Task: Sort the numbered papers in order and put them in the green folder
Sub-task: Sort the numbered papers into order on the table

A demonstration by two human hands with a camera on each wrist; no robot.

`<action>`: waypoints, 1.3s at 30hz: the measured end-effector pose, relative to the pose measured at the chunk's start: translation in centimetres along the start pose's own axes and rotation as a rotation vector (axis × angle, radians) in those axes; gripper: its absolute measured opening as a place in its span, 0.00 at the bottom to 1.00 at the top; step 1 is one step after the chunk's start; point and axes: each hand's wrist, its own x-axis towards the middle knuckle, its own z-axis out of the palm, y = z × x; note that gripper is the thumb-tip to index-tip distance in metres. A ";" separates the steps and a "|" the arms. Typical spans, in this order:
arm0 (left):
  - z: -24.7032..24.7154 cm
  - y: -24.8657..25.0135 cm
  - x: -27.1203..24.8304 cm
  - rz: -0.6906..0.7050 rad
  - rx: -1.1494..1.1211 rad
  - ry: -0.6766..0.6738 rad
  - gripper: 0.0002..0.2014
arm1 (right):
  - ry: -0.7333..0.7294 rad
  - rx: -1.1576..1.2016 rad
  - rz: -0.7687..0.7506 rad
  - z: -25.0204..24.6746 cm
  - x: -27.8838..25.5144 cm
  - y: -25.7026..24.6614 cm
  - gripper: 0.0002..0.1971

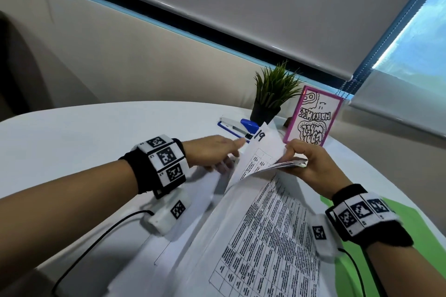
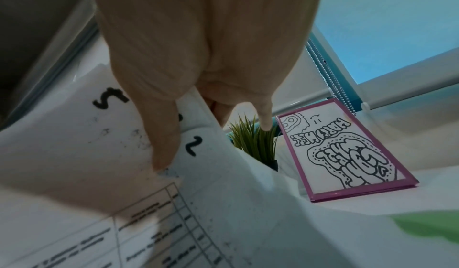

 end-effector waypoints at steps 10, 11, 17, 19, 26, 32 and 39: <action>0.7 0.0 -1.0 0.084 -0.209 -0.054 0.30 | -0.022 -0.256 -0.030 -0.7 0.5 -1.1 0.14; 0.9 0.0 -1.1 0.153 -0.132 -0.086 0.24 | -0.025 -0.282 -0.019 -0.7 0.7 -0.9 0.14; 1.2 0.0 -0.8 0.262 0.189 0.076 0.21 | -0.159 -0.307 0.161 -0.2 0.8 1.4 0.23; 1.1 0.0 -0.7 0.214 0.261 0.102 0.22 | -0.140 -0.310 0.174 -0.1 0.4 1.6 0.23; 0.9 0.2 -0.8 0.137 0.296 0.003 0.15 | -0.135 -0.123 0.031 -3.3 0.4 -0.5 0.14; 2.3 0.7 -1.3 0.155 0.050 -0.109 0.25 | -0.198 0.007 0.152 -2.0 0.2 -0.4 0.11; 0.7 -0.8 -0.3 -0.023 0.582 -0.004 0.18 | -0.234 0.051 0.277 -4.0 -0.5 -0.8 0.07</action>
